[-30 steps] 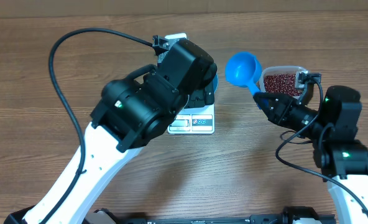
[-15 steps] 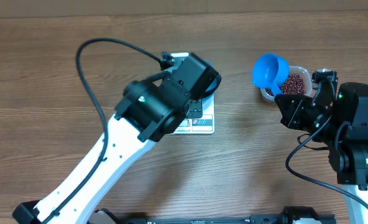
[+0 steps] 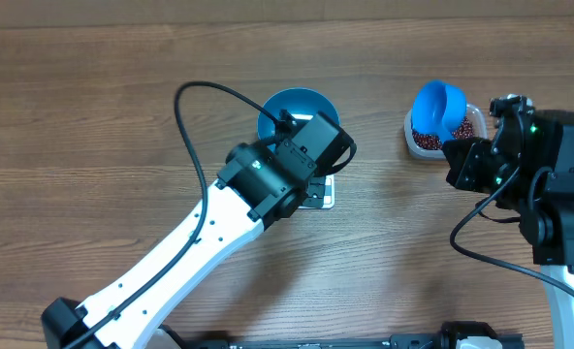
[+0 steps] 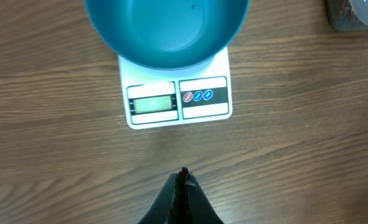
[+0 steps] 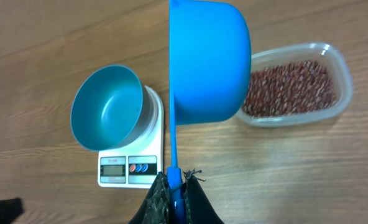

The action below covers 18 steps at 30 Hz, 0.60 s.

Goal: Scoop item into bowl and weigh 150g on scale

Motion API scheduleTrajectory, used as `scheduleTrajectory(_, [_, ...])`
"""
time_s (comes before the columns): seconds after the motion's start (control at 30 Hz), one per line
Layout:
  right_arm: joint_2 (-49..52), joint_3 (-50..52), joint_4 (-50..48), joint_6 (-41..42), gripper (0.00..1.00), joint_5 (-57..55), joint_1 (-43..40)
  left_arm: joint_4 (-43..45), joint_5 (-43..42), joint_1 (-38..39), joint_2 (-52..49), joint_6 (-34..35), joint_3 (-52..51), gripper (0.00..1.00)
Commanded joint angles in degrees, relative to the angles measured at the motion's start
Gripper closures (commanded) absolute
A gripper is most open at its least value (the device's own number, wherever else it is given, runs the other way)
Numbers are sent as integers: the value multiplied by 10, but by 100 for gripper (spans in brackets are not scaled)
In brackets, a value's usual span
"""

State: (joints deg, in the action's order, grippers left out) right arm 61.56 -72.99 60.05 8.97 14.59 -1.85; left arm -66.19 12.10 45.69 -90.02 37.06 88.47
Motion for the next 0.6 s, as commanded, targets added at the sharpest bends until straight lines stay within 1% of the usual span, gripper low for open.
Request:
scheduleTrajectory(0.0, [-1, -24, 1, -18, 96, -17, -2, 50, -17, 1, -1, -39, -51, 96])
scheduleTrajectory(0.17, [-1, -24, 4, -21, 96, -18, -2, 104, -20, 1, -16, -85, -103, 96])
scheduleTrajectory(0.3, [7, -24, 9, -48, 96, -42, -2, 132, -31, 0, -56, -89, -116, 96])
scheduleTrajectory(0.47, [37, -24, 31, -48, 96, -97, -2, 159, -32, 0, -109, -97, -116, 96])
scheduleTrajectory(0.57, [53, -24, 35, -50, 96, -103, -2, 170, -31, 0, -131, -97, -116, 96])
